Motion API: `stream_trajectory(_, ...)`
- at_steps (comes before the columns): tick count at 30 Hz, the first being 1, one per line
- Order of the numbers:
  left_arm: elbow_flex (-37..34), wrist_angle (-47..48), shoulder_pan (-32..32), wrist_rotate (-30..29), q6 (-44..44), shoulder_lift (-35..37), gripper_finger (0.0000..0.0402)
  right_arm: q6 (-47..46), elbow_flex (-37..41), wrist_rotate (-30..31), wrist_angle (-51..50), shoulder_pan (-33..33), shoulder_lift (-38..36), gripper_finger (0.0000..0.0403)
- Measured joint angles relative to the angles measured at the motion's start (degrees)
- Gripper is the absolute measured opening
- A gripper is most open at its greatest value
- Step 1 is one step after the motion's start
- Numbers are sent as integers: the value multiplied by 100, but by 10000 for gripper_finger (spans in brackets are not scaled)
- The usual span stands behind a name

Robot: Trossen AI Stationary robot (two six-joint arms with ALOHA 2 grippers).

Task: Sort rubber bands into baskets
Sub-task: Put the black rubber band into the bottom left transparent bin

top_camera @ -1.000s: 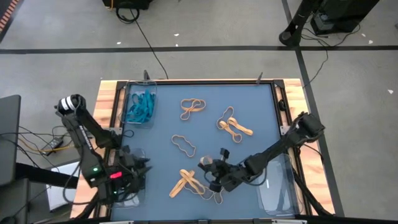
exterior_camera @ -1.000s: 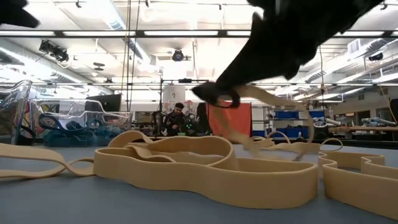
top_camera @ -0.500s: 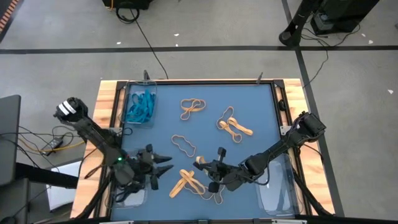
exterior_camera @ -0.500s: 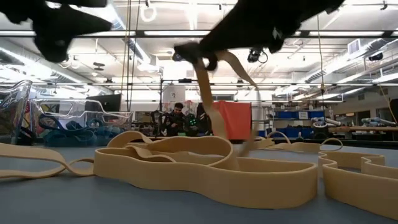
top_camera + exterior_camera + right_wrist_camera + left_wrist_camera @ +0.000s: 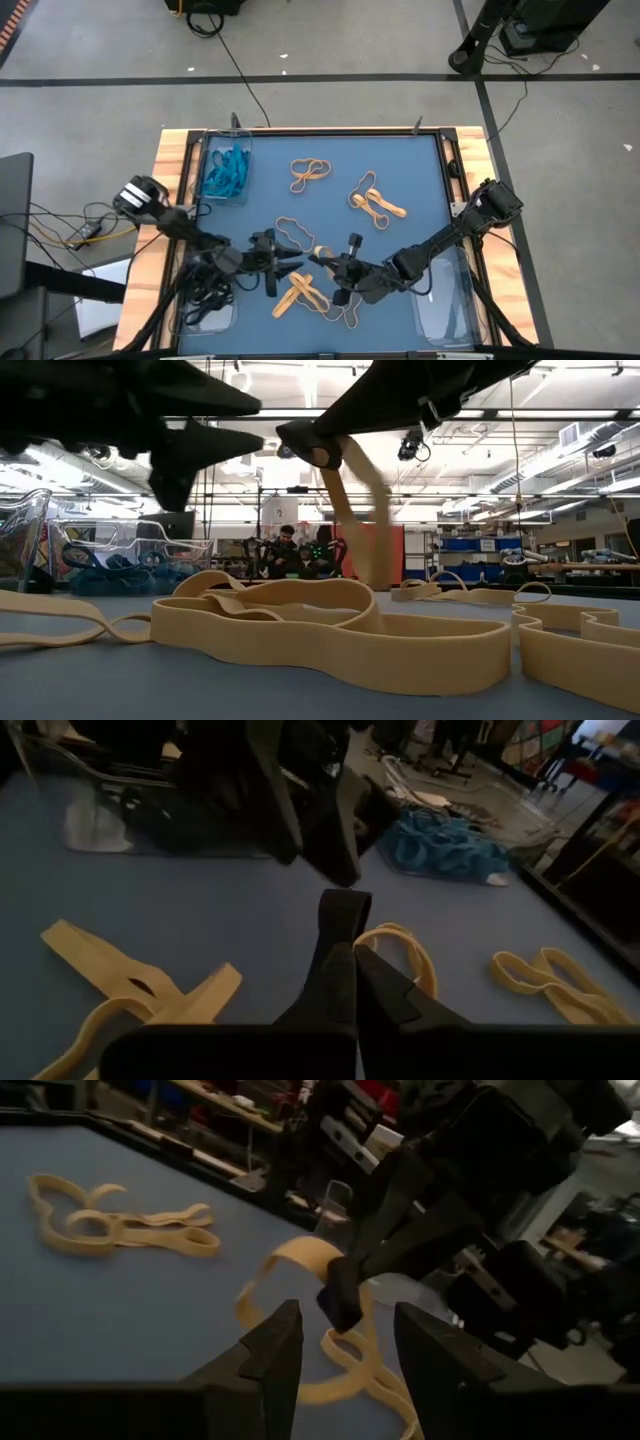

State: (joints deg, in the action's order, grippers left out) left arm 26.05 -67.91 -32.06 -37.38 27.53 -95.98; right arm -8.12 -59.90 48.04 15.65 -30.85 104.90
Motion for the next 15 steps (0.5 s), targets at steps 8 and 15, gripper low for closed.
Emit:
stream_trajectory(8, 553, -80, 360, 673, -11, -626, 163, 74, 0, -63, 12, 13, 0, 2)
stream_trajectory(15, 747, -106, 466, 806, -168, -774, 153, 55, 0, -61, -126, -16, 0, 2)
